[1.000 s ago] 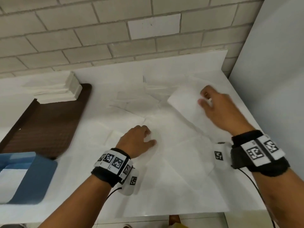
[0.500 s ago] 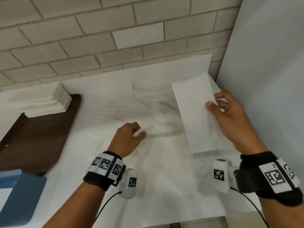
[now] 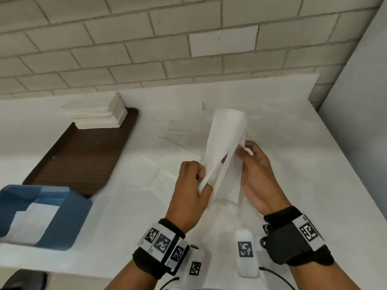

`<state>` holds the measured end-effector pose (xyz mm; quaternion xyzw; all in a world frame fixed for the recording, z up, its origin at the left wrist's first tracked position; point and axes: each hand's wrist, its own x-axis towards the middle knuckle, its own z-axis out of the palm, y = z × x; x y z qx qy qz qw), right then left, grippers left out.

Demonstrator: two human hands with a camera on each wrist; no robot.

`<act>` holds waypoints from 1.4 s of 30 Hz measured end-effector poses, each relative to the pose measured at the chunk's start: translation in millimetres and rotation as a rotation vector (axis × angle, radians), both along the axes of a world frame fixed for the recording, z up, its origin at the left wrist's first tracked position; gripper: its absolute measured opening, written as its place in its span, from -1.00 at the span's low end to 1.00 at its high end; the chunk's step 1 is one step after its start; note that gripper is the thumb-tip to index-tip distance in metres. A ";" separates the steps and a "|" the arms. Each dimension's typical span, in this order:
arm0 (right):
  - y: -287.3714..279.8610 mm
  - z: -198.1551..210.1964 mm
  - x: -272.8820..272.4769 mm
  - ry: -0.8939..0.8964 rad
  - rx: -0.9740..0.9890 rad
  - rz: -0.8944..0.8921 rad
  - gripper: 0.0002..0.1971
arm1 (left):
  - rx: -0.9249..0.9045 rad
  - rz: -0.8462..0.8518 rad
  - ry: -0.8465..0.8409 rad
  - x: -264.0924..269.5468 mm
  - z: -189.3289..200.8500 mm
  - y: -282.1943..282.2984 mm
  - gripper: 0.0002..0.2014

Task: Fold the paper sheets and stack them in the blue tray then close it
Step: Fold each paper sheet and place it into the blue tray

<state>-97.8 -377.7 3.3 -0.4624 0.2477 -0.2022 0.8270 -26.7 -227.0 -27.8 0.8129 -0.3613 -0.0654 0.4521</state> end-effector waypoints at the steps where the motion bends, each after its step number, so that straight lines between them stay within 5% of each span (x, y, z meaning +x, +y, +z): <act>1: 1.3 -0.3 2.3 0.016 -0.037 -0.003 -0.90 | 0.013 -0.007 0.041 -1.1 0.5 5.5 -0.75; 3: 2.7 -2.1 5.5 0.041 -0.096 0.003 -0.87 | -0.024 -0.056 0.244 -2.4 2.9 16.6 -0.57; 7: 7.8 2.2 6.8 0.015 -0.165 0.121 -0.77 | -0.425 -0.048 0.900 4.3 16.6 20.0 -0.29; 10: 19.3 0.6 9.9 0.060 -0.333 0.095 -0.84 | -0.503 -0.115 1.010 8.4 32.2 13.4 -0.38; 13: 25.5 -5.7 11.8 0.151 -0.634 -0.062 -0.89 | -0.574 -0.158 1.020 7.0 42.1 12.6 -0.52; 16: 31.6 -5.1 9.8 0.153 -0.714 -0.138 -0.84 | -0.580 -0.138 0.994 4.0 42.1 20.0 -0.48; 20: 51.0 -4.5 13.0 0.200 -0.694 0.052 -0.78 | -0.491 0.110 0.781 10.2 33.6 33.1 -0.71; 24: 68.1 -2.4 19.7 0.167 -0.695 0.246 -0.75 | -0.543 0.244 0.743 20.7 31.7 56.3 -0.74; 32: 114.1 -11.1 38.8 0.093 -0.647 0.255 -0.84 | -0.464 0.235 0.614 23.1 22.8 83.5 -0.67; 42: 124.2 -13.1 49.7 0.019 -0.768 0.522 -0.66 | -0.389 0.262 0.315 40.8 8.2 126.8 -0.65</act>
